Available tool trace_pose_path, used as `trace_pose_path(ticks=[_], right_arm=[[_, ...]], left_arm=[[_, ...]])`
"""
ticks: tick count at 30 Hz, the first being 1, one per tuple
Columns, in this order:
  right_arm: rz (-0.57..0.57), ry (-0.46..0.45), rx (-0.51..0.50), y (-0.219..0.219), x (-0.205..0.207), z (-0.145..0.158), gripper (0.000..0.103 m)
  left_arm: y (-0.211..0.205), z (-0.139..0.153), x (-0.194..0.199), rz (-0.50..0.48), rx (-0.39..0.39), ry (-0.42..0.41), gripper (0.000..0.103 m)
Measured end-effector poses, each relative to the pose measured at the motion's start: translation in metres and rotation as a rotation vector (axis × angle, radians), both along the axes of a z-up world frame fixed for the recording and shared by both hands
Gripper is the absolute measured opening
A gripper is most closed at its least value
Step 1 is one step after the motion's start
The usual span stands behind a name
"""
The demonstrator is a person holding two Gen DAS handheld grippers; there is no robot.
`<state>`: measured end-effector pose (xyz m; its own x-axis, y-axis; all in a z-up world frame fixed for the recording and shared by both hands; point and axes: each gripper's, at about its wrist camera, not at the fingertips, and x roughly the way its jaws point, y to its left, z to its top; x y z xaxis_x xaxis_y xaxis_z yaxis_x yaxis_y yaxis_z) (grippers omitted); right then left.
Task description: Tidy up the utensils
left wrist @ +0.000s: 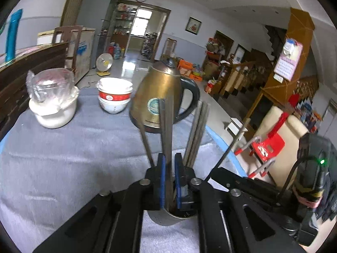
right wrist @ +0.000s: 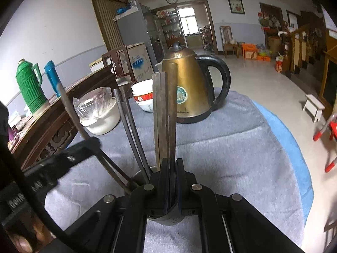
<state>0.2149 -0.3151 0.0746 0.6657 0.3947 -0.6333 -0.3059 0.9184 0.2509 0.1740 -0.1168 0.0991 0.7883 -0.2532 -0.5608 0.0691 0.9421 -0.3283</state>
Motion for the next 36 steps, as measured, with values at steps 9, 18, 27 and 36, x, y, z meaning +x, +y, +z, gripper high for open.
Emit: trace_pose_path(ticks=[9,18,27,36], right_arm=[[-0.092,-0.120,0.009,-0.018,-0.036,0.045,0.068],[-0.096,-0.088,-0.026,-0.005,-0.111,0.032,0.079],[-0.068,-0.048,-0.103,0.018,-0.149,0.019,0.080],[-0.077,-0.098,-0.182,0.029,-0.162,0.027,0.082]], left_arm=[[0.043,0.035,-0.046,0.117,0.011,-0.090,0.069],[0.056,-0.007,-0.078,0.148,0.199,0.077,0.080],[0.038,-0.005,-0.104,0.090,0.224,0.085,0.082],[0.032,0.004,-0.112,0.102,0.238,0.065,0.096]])
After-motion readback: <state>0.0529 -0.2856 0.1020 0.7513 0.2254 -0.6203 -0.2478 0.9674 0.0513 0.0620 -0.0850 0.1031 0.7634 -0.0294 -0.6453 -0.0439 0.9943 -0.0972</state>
